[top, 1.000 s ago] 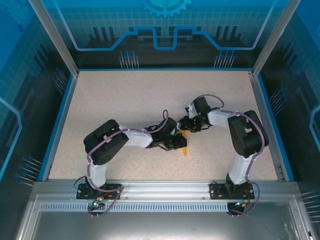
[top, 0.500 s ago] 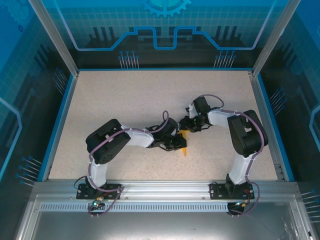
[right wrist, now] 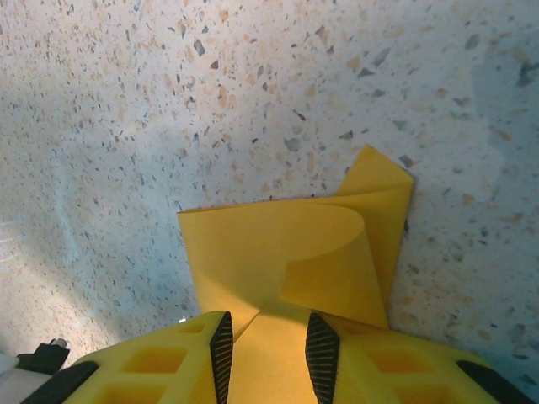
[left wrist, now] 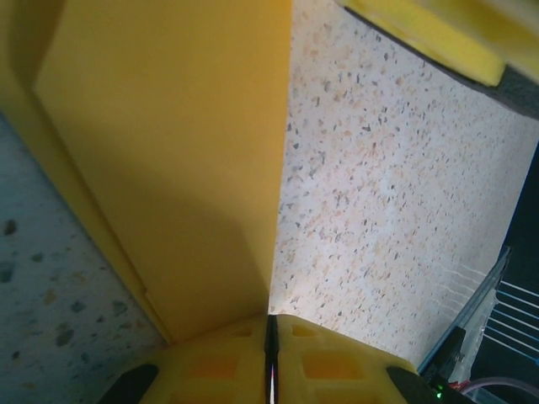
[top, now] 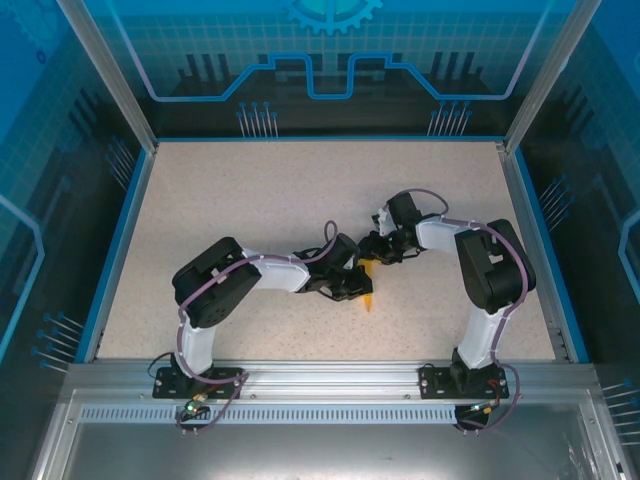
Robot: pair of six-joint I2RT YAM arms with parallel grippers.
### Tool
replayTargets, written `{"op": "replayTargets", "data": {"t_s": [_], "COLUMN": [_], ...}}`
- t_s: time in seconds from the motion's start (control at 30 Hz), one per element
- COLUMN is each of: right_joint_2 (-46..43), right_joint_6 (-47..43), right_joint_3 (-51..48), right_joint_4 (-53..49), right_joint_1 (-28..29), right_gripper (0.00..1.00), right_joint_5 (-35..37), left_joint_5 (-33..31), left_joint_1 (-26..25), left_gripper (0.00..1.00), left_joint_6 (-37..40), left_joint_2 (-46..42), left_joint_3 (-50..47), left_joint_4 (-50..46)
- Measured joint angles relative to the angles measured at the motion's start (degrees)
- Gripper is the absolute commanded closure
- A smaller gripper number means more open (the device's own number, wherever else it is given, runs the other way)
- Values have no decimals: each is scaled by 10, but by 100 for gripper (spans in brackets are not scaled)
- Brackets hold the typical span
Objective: Fold a paper plane with a square sheet of paper (fold left side to right side)
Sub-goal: Fold the wing for the fifth time at the center of the table.
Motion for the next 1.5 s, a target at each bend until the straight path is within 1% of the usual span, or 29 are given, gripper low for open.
{"op": "replayTargets", "data": {"t_s": [0.3,0.47,0.63,0.73,0.77,0.83,1.2,1.4,1.5], "right_joint_2": [-12,-47,-109,-120,-118,-114,-52,-7,1], "right_joint_6": [6,6,0,-2,-2,-2,-19,-33,-38], "right_joint_3": [-1,-14,-34,-52,-56,-61,-59,-41,-31], "right_joint_4": [-7,-14,1,16,17,19,47,42,36], "right_joint_1": [-30,-48,-54,-54,-54,-54,-64,-65,-64], "right_gripper": [57,56,63,66,71,75,79,80,80], "right_joint_5": [-8,-7,-34,-52,-54,-54,-51,-59,-67], "left_joint_5": [-7,2,17,19,19,20,21,21,21], "left_joint_1": [0,-1,-9,-10,-11,-11,-11,-11,-11], "left_gripper": [91,91,92,92,92,93,94,94,94], "left_joint_6": [-11,-15,-15,-15,-15,-18,-21,-19,-19], "left_joint_2": [22,29,37,37,37,37,38,38,38], "left_joint_3": [29,36,45,45,45,46,48,48,49], "left_joint_4": [-11,-11,-11,-12,-12,-14,-18,-18,-18]}}
